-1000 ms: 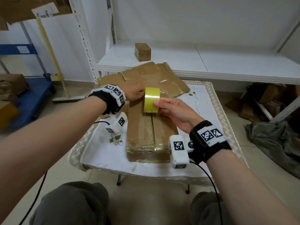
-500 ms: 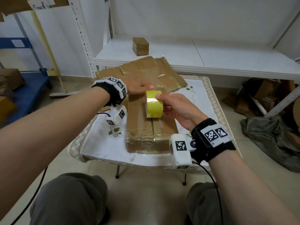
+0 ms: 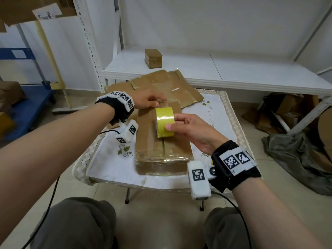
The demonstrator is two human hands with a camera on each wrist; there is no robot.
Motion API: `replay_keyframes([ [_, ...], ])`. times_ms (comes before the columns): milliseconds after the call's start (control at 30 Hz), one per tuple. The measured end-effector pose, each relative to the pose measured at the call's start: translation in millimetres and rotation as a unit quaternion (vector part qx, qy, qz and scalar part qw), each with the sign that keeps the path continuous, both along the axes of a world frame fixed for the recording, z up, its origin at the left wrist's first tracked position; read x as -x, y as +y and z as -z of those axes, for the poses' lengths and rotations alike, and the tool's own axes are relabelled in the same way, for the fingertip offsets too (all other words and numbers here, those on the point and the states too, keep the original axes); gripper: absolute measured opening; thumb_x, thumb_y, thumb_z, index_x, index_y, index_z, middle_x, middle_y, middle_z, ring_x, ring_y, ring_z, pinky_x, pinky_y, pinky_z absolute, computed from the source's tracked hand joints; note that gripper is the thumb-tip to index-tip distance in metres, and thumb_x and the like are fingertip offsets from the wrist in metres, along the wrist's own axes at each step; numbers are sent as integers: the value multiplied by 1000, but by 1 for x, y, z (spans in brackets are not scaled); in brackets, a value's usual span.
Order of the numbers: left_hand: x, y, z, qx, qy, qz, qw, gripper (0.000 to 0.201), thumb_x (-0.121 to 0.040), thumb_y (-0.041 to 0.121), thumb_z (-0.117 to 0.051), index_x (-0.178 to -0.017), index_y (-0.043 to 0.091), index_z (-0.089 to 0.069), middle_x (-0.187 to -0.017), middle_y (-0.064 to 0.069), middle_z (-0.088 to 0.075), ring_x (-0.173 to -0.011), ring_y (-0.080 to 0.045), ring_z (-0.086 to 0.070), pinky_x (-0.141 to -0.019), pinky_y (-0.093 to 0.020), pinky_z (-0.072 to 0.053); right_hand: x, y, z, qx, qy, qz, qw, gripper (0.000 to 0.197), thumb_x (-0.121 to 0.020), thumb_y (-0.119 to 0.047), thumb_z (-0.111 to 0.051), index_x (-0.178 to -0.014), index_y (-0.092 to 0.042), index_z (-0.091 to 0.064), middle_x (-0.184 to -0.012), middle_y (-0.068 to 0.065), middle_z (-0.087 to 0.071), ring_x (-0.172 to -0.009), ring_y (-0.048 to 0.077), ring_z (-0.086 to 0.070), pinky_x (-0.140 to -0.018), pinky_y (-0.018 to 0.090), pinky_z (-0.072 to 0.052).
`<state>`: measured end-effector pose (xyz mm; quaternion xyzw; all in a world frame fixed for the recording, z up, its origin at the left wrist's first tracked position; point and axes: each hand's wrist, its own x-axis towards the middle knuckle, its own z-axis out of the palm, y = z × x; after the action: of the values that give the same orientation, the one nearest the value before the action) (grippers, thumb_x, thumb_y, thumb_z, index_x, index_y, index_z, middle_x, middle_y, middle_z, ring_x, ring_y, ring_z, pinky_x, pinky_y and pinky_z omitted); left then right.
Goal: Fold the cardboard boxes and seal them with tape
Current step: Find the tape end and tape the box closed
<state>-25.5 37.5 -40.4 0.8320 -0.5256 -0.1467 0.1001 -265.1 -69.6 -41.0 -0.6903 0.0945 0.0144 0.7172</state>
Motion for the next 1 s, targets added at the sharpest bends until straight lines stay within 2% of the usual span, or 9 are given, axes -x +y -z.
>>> replay_keyframes([
  [200,-11,-2,-5,53,-24,38,998,32,-96,8,-61,-127,15,-68,-139,-2,-60,-130,-19,-53,-111,-34,-39,-4,-1,3,-16,21,-12,1000,33,-91,-3,-69,-125,0,-67,-117,18,-73,-106,23,-70,-104,30,-52],
  [267,-12,-6,-7,65,-44,47,996,29,-95,2,-58,-119,11,-72,-132,-6,-63,-119,-18,-57,-98,-20,-36,-6,-2,3,-10,22,-19,1000,32,-91,-2,-69,-123,1,-67,-116,18,-74,-104,22,-70,-105,31,-51],
  [333,-13,-10,-9,72,-56,53,994,25,-95,2,-58,-114,8,-75,-121,-8,-64,-107,-19,-59,-84,-14,-32,-8,-4,1,0,24,-25,999,32,-91,-2,-69,-122,3,-67,-116,19,-73,-103,22,-70,-106,32,-50],
  [467,-12,-16,-11,72,-68,42,994,16,-93,15,-68,-105,10,-78,-106,-5,-72,-98,-19,-64,-81,-20,-41,-9,-5,0,6,30,-29,999,31,-91,-1,-69,-122,2,-68,-116,19,-73,-104,23,-70,-105,31,-51],
  [533,-10,-21,-8,70,-97,34,992,13,-89,15,-73,-100,12,-78,-101,-5,-73,-94,-17,-62,-84,-26,-44,-9,-6,1,7,31,-23,999,31,-91,-1,-69,-122,1,-68,-115,18,-74,-106,25,-70,-105,32,-51],
  [667,-2,-33,-7,41,-126,42,990,16,-85,8,-76,-101,7,-78,-99,-9,-75,-94,-23,-68,-78,-25,-45,-10,-8,1,6,32,-10,999,31,-91,-2,-69,-122,0,-68,-114,17,-74,-111,28,-70,-104,33,-52],
  [800,-2,-28,-14,22,-115,62,991,20,-81,14,-80,-100,9,-77,-95,-6,-75,-89,-21,-69,-82,-32,-53,-10,-8,2,9,30,-6,999,29,-92,-5,-69,-121,-1,-70,-114,15,-75,-107,23,-71,-99,26,-54],
  [900,0,-25,-17,-14,-137,104,985,16,-85,11,-75,-101,7,-77,-99,-6,-75,-93,-22,-69,-80,-26,-47,-9,-8,4,8,26,-1,1000,29,-92,-6,-69,-120,0,-70,-116,14,-74,-106,21,-71,-98,24,-54],
  [1000,2,-25,-15,-36,-174,158,971,12,-87,5,-70,-94,-2,-77,-104,-14,-71,-95,-29,-65,-67,-19,-28,-9,-7,6,7,31,-1,999,29,-92,-9,-70,-120,-1,-70,-116,12,-75,-114,23,-69,-104,29,-52],
])
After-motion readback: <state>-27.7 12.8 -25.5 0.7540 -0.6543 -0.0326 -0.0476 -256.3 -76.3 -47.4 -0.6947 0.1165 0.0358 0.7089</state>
